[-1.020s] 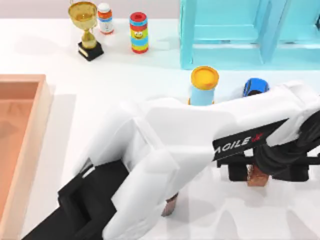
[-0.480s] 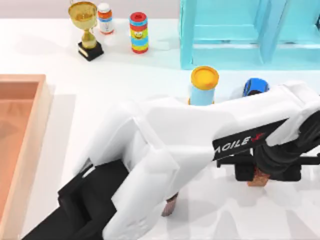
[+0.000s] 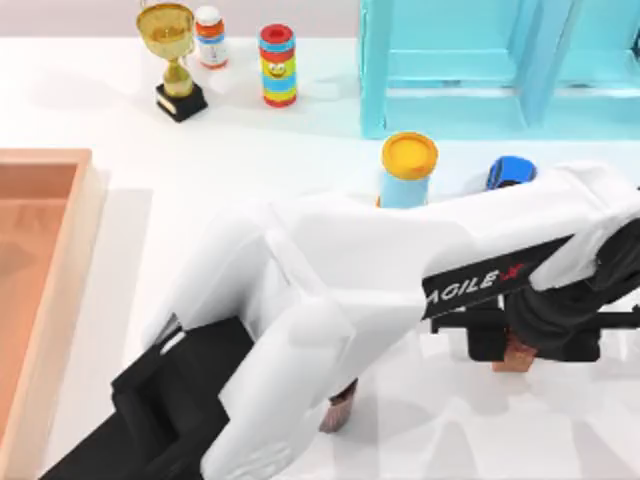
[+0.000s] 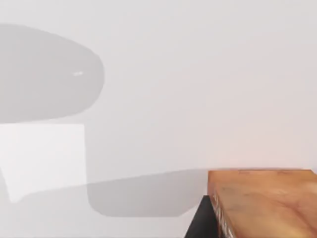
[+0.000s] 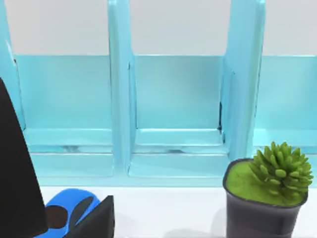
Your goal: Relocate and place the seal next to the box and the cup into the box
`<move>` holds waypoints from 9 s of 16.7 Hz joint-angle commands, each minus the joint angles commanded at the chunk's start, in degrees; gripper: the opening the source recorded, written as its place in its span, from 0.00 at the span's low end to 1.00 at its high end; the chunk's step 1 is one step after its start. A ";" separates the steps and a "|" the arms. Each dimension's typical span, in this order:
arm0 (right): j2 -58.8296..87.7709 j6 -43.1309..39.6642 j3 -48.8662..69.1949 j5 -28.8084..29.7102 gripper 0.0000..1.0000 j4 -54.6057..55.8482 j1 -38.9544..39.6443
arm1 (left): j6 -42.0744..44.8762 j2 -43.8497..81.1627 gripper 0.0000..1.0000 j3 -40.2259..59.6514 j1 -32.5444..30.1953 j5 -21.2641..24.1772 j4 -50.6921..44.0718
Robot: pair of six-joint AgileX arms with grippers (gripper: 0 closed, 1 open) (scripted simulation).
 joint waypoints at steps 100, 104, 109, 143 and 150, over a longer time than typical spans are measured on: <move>0.00 0.00 0.00 0.00 1.00 0.00 0.00 | 19.07 -41.64 1.00 -39.12 20.27 8.17 -4.10; 0.00 0.00 0.00 0.00 1.00 0.00 0.00 | 8.72 -37.23 1.00 -37.04 10.02 9.43 -5.58; 0.00 0.00 0.00 0.00 1.00 0.00 0.00 | 7.18 -36.72 1.00 -36.93 8.49 9.66 -5.66; 0.00 0.00 0.00 0.00 1.00 0.00 0.00 | 7.35 -32.89 0.00 -50.04 8.60 9.69 11.29; 0.00 0.00 0.00 0.00 1.00 0.00 0.00 | 10.29 -37.14 0.00 -50.71 10.99 9.91 7.40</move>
